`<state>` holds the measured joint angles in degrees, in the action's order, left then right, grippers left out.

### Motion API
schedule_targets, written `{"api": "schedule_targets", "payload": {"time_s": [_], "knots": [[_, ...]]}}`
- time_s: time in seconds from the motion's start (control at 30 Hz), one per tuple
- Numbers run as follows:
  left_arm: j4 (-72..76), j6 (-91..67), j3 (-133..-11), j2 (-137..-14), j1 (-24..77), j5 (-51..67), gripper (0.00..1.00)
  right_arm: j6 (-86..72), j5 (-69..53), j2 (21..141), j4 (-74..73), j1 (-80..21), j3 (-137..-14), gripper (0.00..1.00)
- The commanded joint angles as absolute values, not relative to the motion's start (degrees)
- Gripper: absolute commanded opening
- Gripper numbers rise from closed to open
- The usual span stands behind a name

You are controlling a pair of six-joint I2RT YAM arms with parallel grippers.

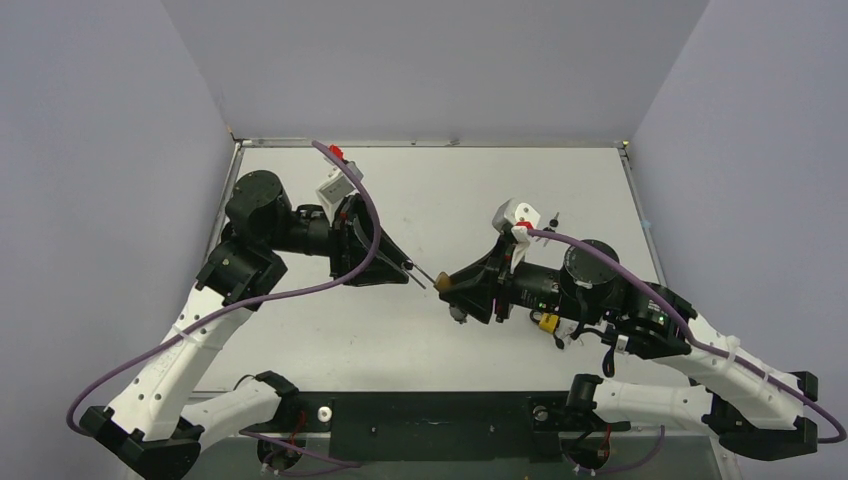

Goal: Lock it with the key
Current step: Lock the lock.

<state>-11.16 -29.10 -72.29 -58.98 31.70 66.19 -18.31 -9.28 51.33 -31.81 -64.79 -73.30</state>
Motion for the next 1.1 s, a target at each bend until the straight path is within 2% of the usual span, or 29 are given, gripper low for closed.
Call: {"api": "schedule_targets", "payload": {"time_s": [0.0,0.23,0.5,0.53,0.57,0.63,0.7,0.73,0.77,0.8,0.87,0.93,1.07], "knots": [[-13.85,-25.87,-75.39,-59.24,32.07,65.2,0.31,-17.37,-7.59,51.95,-30.27,-64.34,-76.29,0.0],[-16.8,-24.05,-76.22,-59.94,32.7,63.68,0.28,-17.08,-6.94,52.46,-30.92,-64.42,-76.35,0.0],[-21.17,-21.31,-77.06,-60.45,33.69,60.68,0.15,-16.76,-5.68,52.6,-31.66,-64.42,-76.34,0.0],[-21.49,-21.2,-77.12,-60.51,33.78,60.49,0.12,-16.69,-5.68,52.68,-31.76,-64.42,-76.32,0.0],[-21.64,-21.17,-77.1,-60.54,33.81,60.08,0.05,-16.65,-5.61,52.79,-31.79,-64.42,-76.31,0.0],[-22.21,-21.1,-77.18,-60.72,33.9,58.96,0.0,-16.48,-5.18,52.99,-32.18,-64.42,-76.36,0.0],[-22.72,-21.12,-77.28,-60.88,33.98,56.84,0.0,-16.2,-4.09,53.06,-32.6,-64.5,-76.63,0.09],[-22.84,-21.41,-77.36,-61.01,34.0,55.84,0.0,-15.87,-2.74,52.9,-32.85,-64.6,-76.75,0.23],[-22.71,-22.23,-77.48,-61.09,34.01,54.19,0.0,-15.67,-1.76,52.78,-32.95,-64.69,-76.95,0.3],[-21.54,-24.19,-77.46,-61.22,34.01,53.51,0.0,-15.15,0.53,52.48,-32.96,-64.91,-77.02,0.48],[-18.85,-28.34,-77.21,-61.21,34.09,51.4,0.0,-14.23,5.25,51.75,-32.66,-65.22,-76.98,0.67],[-17.68,-31.41,-77.59,-61.11,34.17,47.36,0.0,-13.34,10.14,50.25,-30.45,-65.37,-75.84,0.77],[-17.87,-35.07,-80.14,-60.43,34.67,42.14,0.0,-10.68,18.38,45.66,-23.31,-65.39,-70.97,0.86]]}}
